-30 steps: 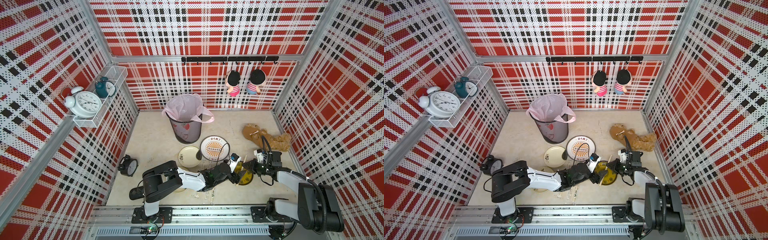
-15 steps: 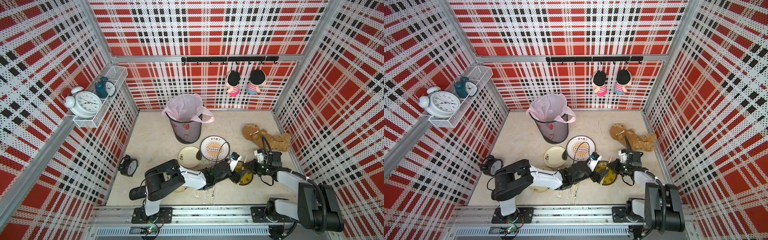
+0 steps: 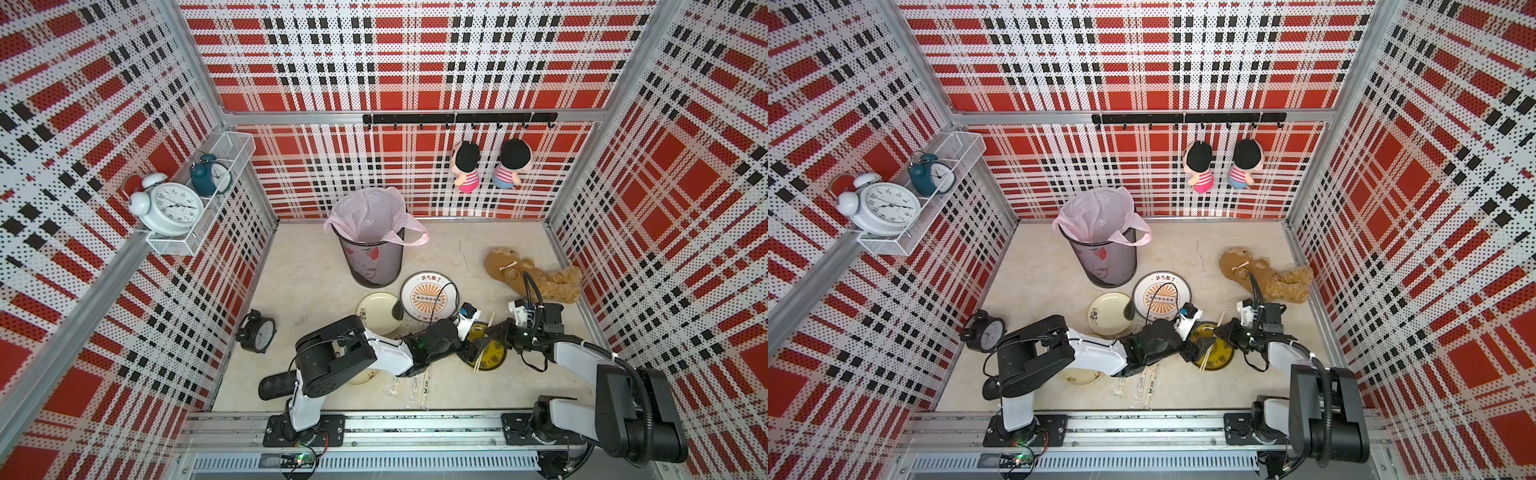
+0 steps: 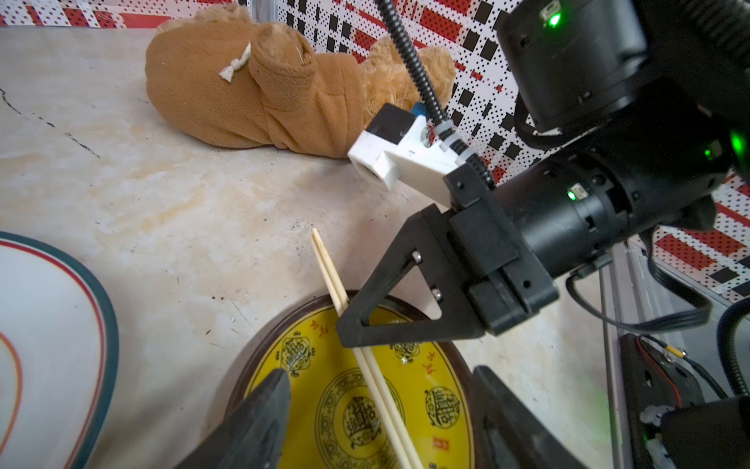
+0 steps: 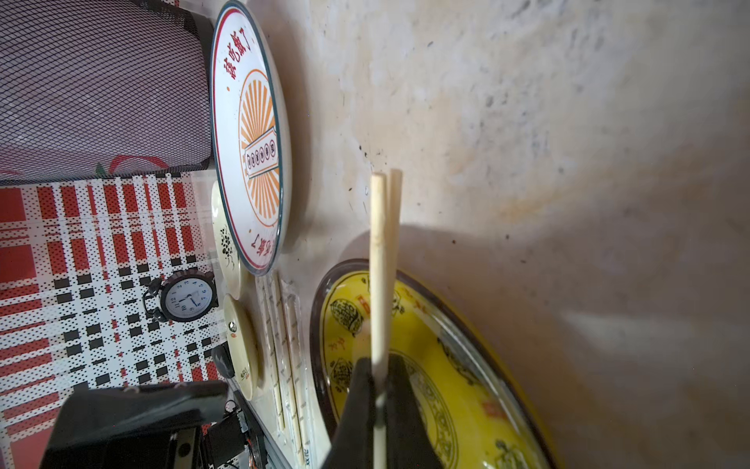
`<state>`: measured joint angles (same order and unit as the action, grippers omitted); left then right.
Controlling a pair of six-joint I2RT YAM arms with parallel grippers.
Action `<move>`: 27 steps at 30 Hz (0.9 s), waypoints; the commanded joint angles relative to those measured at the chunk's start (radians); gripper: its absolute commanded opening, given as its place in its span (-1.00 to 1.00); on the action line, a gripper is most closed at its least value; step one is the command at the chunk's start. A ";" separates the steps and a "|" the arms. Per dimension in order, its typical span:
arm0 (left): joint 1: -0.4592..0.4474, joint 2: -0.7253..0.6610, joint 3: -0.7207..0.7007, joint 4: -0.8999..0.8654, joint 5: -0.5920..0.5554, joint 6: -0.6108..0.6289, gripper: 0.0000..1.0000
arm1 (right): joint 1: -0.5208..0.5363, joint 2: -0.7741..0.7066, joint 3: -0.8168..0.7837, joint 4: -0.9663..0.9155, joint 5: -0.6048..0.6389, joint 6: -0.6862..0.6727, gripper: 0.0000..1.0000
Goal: Remove the packaging of disposable chopsticks
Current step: Place the disposable chopsticks on the plate.
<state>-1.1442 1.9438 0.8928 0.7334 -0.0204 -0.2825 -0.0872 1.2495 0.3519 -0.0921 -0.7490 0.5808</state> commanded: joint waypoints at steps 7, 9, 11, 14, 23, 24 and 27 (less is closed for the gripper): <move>-0.018 0.052 0.051 0.004 0.024 0.041 0.30 | -0.013 0.000 -0.015 0.034 -0.052 -0.001 -0.95; -0.021 0.065 0.068 -0.011 0.030 0.045 0.26 | -0.012 0.001 -0.015 0.031 -0.041 -0.005 -0.94; -0.023 0.079 0.088 -0.028 0.035 0.042 0.09 | -0.012 0.002 -0.013 0.024 -0.034 -0.010 -0.94; -0.021 0.102 0.120 -0.061 0.028 0.040 0.01 | -0.012 0.004 -0.013 0.024 -0.034 -0.012 -0.93; -0.036 0.128 0.139 -0.111 -0.009 0.030 -0.25 | -0.013 0.014 -0.008 0.017 -0.017 -0.021 -0.92; -0.040 0.123 0.134 -0.112 -0.027 0.024 -0.25 | -0.013 0.014 -0.007 0.017 -0.016 -0.021 -0.92; -0.042 0.106 0.121 -0.119 -0.039 0.010 -0.25 | -0.013 0.010 -0.007 0.013 -0.012 -0.020 -0.91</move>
<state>-1.1759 2.0636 1.0256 0.6338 -0.0319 -0.2619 -0.0948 1.2537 0.3477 -0.0807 -0.7639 0.5774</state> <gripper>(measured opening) 0.373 0.064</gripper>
